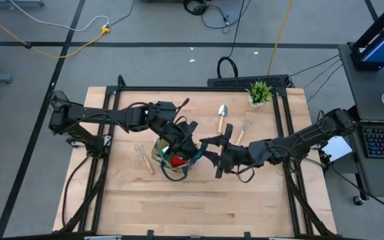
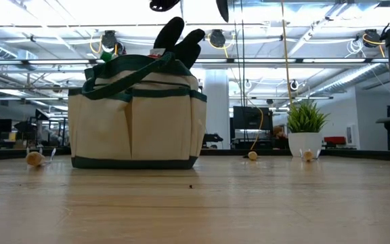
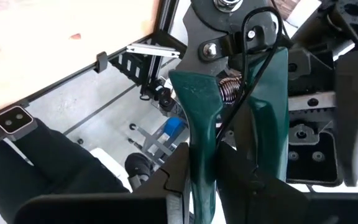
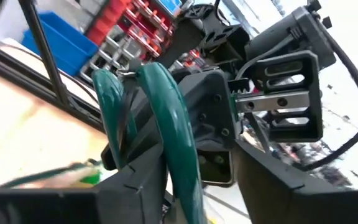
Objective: Pick & Place Garden tools in Gardening bag
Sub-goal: Put the green shear scissors into the brown gardening bag
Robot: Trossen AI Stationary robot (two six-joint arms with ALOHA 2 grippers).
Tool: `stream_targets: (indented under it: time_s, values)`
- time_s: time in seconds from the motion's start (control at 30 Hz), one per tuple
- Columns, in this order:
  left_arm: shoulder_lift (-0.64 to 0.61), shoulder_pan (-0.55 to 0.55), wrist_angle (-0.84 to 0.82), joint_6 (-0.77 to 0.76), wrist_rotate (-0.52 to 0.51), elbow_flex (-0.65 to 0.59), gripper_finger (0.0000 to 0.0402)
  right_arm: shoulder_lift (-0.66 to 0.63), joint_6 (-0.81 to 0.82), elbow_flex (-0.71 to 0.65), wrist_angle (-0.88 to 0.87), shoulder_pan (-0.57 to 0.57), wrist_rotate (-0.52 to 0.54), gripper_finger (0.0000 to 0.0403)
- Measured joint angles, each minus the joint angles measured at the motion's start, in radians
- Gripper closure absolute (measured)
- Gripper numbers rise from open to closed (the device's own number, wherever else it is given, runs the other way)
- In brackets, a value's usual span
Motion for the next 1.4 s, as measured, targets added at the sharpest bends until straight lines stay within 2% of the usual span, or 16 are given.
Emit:
stream_targets:
  time_s: [0.07,0.37,0.53,0.63,0.73,0.87,1.0,1.17,1.4]
  values:
    - [-0.002,0.001,-0.001,0.000,0.002,0.000,0.0350,0.000,0.030,0.000,0.001,-0.008,-0.037,0.0260]
    - [-0.002,0.014,0.003,0.018,0.008,0.000,0.0350,0.001,0.079,-0.001,0.012,-0.009,-0.036,0.0354]
    - [-0.002,0.025,0.000,0.054,0.003,0.000,0.0350,0.001,0.129,-0.002,0.006,-0.009,-0.021,0.0355]
    - [-0.001,0.034,0.000,0.107,-0.007,0.000,0.0344,0.001,0.146,-0.002,-0.002,-0.008,0.026,0.0355]
    - [0.000,0.046,-0.001,0.202,-0.021,0.000,0.0298,0.001,0.168,-0.002,-0.018,-0.007,0.093,0.0356]
    - [0.001,0.063,-0.006,0.327,-0.009,0.000,0.0232,-0.002,0.207,0.000,-0.024,-0.007,0.106,0.0356]
    - [0.003,0.093,-0.009,0.467,0.026,-0.001,0.0193,-0.003,0.212,0.001,-0.026,-0.002,0.140,0.0356]
    - [0.006,0.143,-0.042,0.687,0.052,-0.001,0.0179,-0.004,0.215,0.002,-0.053,0.009,0.229,0.0357]
    - [0.002,0.232,-0.059,0.877,0.078,0.001,0.0177,-0.010,0.289,0.002,-0.113,0.015,0.256,0.0357]
